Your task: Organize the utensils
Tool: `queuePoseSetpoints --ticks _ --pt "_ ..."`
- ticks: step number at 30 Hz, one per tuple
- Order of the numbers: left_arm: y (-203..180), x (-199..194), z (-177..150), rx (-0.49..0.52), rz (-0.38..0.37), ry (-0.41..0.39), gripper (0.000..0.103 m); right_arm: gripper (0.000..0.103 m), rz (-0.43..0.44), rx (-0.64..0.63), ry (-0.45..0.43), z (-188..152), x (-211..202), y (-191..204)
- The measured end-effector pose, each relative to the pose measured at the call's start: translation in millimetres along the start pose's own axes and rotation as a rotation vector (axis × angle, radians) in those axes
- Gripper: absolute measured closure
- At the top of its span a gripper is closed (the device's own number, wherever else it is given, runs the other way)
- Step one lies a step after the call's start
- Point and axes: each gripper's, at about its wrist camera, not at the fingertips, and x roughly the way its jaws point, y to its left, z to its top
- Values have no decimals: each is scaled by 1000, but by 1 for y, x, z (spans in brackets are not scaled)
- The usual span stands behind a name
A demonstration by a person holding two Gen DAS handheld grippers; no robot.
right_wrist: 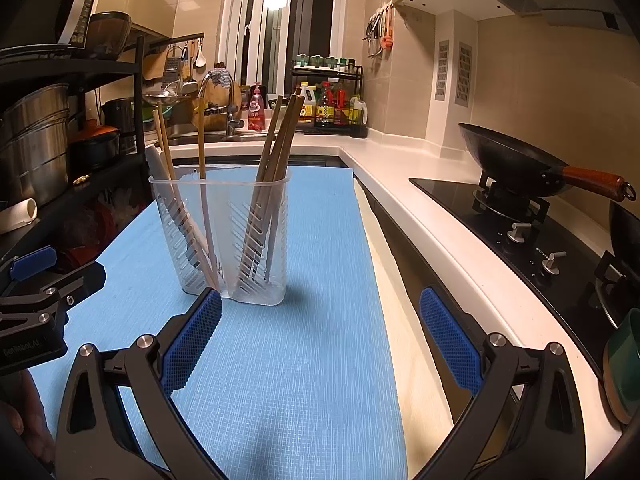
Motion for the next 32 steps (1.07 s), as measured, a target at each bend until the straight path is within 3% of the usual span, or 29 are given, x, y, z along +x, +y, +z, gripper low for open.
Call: queuePoseSetpoints --ticks 32 --pt "-2 1 0 -7 -1 12 8 5 0 -2 0 0 -1 1"
